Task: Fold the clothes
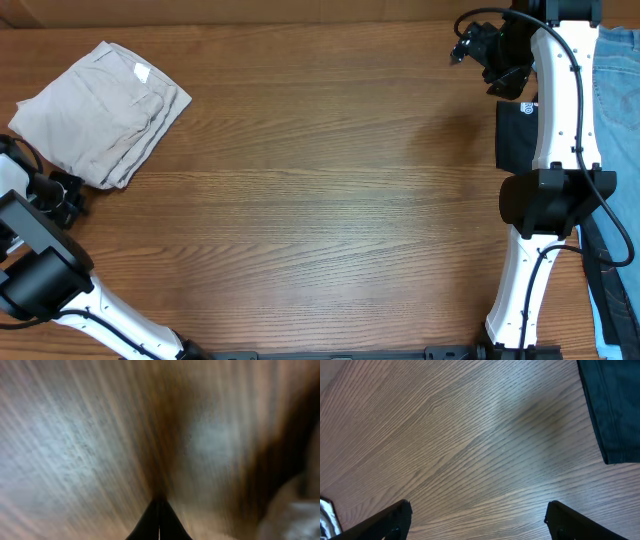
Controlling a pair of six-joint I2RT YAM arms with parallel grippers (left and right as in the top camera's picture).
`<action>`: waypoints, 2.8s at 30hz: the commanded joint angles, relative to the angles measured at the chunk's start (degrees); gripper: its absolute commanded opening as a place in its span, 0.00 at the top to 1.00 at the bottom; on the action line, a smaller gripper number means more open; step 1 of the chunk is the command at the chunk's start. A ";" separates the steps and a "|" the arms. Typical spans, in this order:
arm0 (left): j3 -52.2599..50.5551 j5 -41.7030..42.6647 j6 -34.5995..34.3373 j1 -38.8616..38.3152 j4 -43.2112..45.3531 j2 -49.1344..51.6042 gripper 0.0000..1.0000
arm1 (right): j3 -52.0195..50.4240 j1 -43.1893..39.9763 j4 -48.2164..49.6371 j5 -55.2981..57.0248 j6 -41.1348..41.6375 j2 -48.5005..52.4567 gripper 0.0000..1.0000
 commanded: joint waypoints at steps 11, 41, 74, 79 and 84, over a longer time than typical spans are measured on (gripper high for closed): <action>-1.44 3.48 -6.56 -5.70 4.26 0.44 0.96 | 0.87 0.07 -0.26 0.52 -0.31 -1.25 0.10; -1.46 6.23 -22.75 -18.25 23.39 6.34 0.96 | 0.87 0.79 -0.55 0.52 -0.31 -1.25 0.11; -0.44 7.10 -17.94 -18.45 32.02 6.84 0.94 | 0.87 1.95 -0.52 0.50 -0.31 -1.25 0.10; -0.28 7.98 -15.67 -18.45 31.85 6.84 0.92 | 0.87 2.27 -0.55 0.52 -0.31 -1.25 0.10; 2.27 8.02 -13.57 -18.45 29.92 6.84 0.90 | 0.87 2.32 -0.55 0.52 -0.31 -1.25 0.10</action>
